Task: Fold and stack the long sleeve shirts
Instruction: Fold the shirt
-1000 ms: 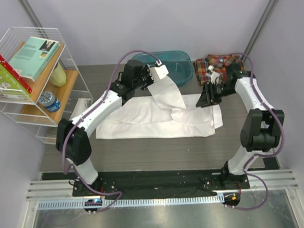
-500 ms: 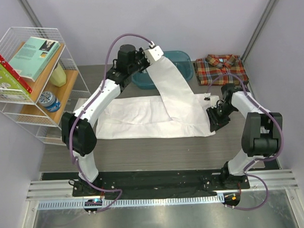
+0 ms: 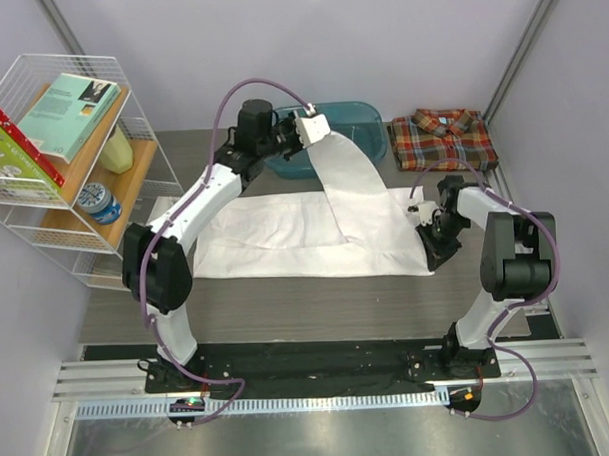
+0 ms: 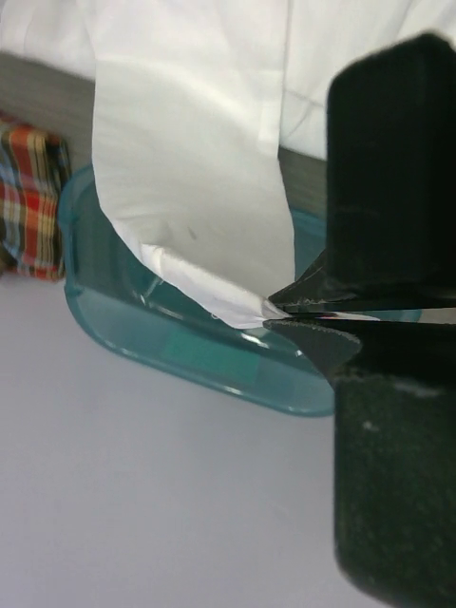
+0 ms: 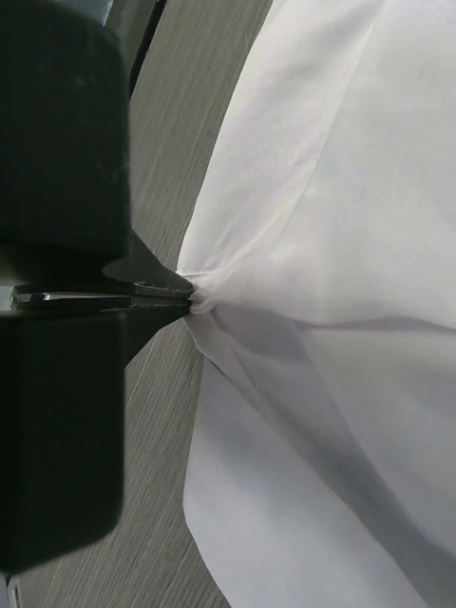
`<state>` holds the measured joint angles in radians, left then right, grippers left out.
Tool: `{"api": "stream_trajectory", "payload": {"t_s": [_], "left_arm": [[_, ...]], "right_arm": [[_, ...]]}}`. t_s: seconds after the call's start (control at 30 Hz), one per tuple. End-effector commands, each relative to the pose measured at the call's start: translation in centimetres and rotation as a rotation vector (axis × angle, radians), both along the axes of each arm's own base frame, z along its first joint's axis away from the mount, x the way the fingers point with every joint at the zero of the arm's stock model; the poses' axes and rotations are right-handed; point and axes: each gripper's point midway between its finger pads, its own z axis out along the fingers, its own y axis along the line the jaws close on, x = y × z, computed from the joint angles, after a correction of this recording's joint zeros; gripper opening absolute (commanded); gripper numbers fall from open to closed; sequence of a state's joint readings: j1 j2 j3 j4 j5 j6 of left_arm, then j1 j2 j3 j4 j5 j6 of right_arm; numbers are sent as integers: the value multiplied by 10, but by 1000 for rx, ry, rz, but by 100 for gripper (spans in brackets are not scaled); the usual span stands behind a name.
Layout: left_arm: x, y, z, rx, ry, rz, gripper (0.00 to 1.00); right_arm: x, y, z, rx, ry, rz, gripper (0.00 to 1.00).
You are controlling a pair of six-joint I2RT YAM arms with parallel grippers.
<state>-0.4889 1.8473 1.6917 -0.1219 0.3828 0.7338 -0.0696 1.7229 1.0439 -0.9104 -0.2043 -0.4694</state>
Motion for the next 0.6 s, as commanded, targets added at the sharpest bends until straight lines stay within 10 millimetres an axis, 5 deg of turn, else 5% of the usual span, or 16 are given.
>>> {"api": "stream_trajectory", "payload": {"t_s": [0.0,0.3,0.57], "left_arm": [[-47,8,37,-15,-52,-214,0],[-134,88,-76,293,134,-487,0],[-154,140,-135,496,88,-561,0]], "right_arm": [[-4,-6,-3,-22,10,2,1],[-7,-3,-2,-5,22,-2,1],[-4,-2,0,2,25,-4,1]]}}
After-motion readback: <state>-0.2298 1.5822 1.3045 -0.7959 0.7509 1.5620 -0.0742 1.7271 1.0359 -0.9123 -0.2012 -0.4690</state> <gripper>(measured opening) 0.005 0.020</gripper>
